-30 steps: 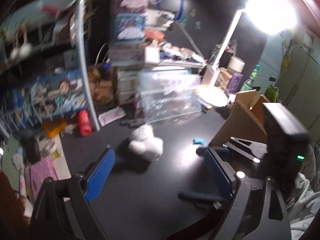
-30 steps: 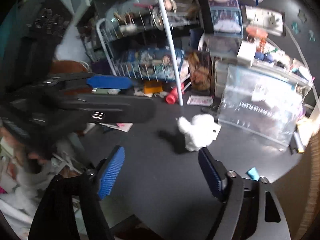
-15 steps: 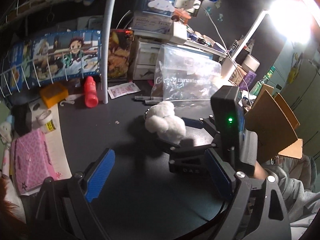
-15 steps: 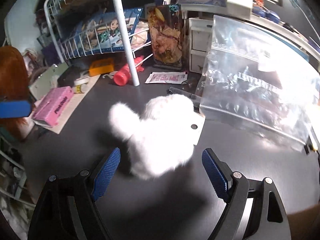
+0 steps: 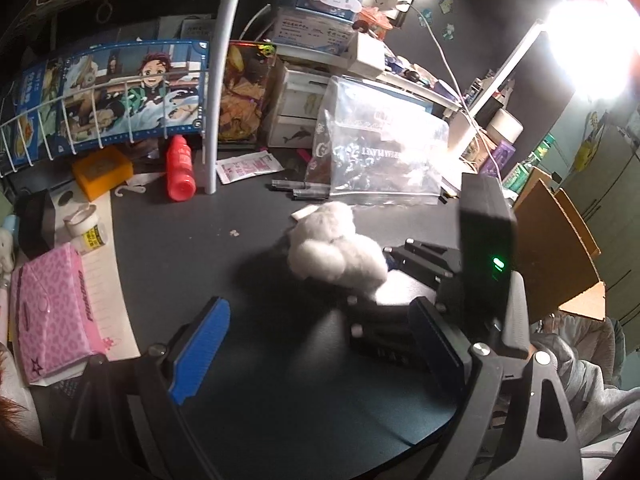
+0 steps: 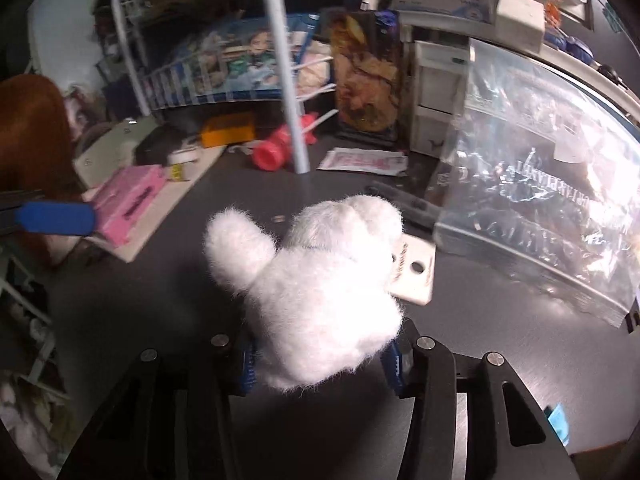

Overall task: Organize objects
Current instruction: 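Grasp the white plush toy with the right gripper and lift it, then carry the plush toy into the cardboard box and open the right gripper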

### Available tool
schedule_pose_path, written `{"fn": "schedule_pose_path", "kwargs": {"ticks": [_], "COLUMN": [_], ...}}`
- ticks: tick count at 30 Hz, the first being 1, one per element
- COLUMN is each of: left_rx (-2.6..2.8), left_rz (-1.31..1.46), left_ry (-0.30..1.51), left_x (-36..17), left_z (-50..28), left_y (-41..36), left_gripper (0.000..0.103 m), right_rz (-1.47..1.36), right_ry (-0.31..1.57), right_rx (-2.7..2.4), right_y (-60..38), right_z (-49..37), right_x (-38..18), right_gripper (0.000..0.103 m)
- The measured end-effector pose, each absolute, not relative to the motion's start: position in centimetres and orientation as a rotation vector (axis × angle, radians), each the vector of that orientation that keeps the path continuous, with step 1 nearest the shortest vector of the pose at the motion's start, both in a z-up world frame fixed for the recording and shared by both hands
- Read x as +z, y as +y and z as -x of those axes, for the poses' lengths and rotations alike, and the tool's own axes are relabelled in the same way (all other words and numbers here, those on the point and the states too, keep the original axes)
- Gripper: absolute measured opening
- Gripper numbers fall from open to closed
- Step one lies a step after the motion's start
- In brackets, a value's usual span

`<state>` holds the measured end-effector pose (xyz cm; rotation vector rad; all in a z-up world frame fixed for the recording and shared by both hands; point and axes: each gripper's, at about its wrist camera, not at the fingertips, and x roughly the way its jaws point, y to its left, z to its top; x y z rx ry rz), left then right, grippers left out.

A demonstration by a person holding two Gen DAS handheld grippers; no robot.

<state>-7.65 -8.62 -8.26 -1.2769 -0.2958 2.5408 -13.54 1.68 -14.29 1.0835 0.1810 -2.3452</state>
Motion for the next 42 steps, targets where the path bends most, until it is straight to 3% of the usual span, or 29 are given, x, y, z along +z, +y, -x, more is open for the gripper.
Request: {"fn": "schedule_pose_path", "kwargs": {"ticks": [10,22,27,42], "left_rx": [2.490,2.529,2.534,2.382], "left_rz": [1.177,1.014,0.977,0.939], "left_ry": [-0.283,-0.153,-0.102,0.012], "left_x": [-6.3,0.4,3.2,8.1], "left_z": [5.9,3.4,3.6,7.3], "left_y": [-6.9,-3.1,-0.5,10.4], "left_gripper": [0.089,0.086,0.079,0.079], "right_rz": [-0.872,-0.739,-0.713,-0.698], "right_ry": [0.185,0.185,0.202,0.178], "right_rx": [-2.228,-2.224,-2.291,-2.478], "right_y": [0.4,1.6,3.4,13.3], "right_z": [7.0,2.0,1.0,0.5], "right_x": [-9.5,-3.5,-1.0,4.7], "right_gripper": [0.043,0.043,0.043,0.043]}}
